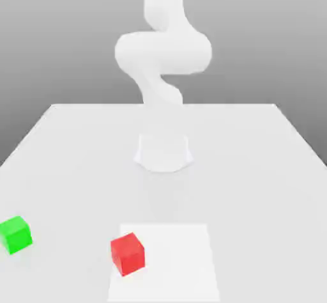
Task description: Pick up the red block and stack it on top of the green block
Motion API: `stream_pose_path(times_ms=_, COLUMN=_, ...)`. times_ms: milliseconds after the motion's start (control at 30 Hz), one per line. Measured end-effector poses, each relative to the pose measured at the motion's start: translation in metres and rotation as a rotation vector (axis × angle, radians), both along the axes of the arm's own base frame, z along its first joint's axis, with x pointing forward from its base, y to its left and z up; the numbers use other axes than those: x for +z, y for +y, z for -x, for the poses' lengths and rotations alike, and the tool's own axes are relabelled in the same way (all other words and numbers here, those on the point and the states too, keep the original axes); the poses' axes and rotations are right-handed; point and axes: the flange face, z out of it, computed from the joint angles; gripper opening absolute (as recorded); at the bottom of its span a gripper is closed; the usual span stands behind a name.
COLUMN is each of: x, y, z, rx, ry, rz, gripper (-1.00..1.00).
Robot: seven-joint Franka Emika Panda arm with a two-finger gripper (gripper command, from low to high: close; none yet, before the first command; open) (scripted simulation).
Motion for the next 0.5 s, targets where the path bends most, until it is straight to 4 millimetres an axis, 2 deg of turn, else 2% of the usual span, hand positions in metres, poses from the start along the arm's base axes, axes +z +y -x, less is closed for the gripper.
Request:
stream_pose_path(times_ms=100, x=-0.063, y=-0.009, z=-0.036, rx=-0.116, ry=0.099, rz=-0.054, gripper=0.00)
stream_pose_path(times_ms=233, x=-0.148, y=-0.024, z=-0.066, rx=-0.268, ry=0.222, rz=-0.122, gripper=0.00)
stream_pose_path(times_ms=367, x=-0.235, y=-0.040, z=-0.079, rx=-0.425, ry=0.340, rz=-0.188, gripper=0.00)
stream_pose_path(times_ms=500, x=-0.320, y=-0.054, z=-0.075, rx=-0.585, ry=0.456, rz=-0.252, gripper=0.00)
